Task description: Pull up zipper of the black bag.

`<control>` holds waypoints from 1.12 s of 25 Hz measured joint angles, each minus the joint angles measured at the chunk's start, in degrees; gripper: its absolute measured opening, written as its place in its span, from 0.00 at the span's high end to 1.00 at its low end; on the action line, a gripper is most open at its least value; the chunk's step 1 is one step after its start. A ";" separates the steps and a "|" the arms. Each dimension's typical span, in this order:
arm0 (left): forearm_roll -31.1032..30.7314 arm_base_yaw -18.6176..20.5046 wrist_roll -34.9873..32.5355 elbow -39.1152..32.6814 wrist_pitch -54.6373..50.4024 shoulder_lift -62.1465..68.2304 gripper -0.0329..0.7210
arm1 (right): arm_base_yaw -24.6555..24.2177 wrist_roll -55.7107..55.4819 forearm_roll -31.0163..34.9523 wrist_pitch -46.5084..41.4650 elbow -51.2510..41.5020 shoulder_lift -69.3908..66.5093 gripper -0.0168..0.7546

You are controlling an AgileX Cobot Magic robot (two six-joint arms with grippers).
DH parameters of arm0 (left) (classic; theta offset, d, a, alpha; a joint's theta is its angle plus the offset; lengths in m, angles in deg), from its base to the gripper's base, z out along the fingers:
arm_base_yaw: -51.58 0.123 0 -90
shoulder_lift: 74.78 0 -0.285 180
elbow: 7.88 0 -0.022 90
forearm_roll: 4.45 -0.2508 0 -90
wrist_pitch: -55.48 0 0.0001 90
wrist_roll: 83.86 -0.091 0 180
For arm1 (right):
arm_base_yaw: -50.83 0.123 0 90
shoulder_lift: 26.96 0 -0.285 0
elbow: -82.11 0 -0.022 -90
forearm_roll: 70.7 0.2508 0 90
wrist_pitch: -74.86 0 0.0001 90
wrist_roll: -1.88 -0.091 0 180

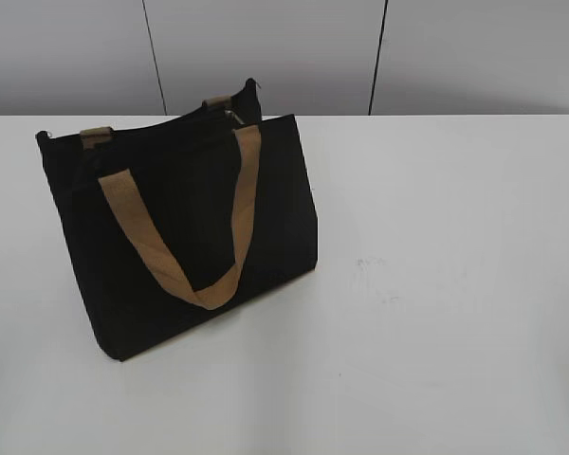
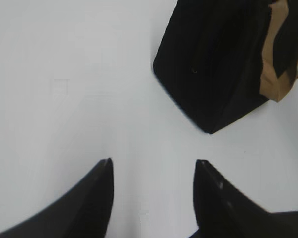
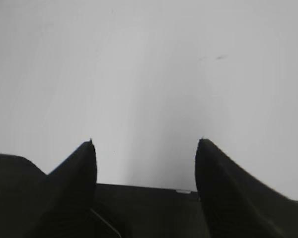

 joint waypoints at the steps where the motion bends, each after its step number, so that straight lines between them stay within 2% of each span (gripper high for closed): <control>1: -0.05 0.00 0.00 0.00 0.00 -1.49 0.44 | 0.00 -0.01 0.00 -0.06 0.00 2.20 0.35; 6: -0.18 0.00 0.04 0.00 -0.11 -8.96 0.44 | 0.00 -0.01 0.00 -0.24 -0.10 11.03 0.35; 10: -0.30 0.00 0.04 0.00 -0.03 -9.60 0.44 | 0.00 -0.01 0.02 -0.24 -0.16 15.87 0.35; 28: -0.59 0.00 0.06 0.00 0.05 -9.68 0.44 | 0.00 -0.01 -0.09 -0.35 -0.20 16.38 0.35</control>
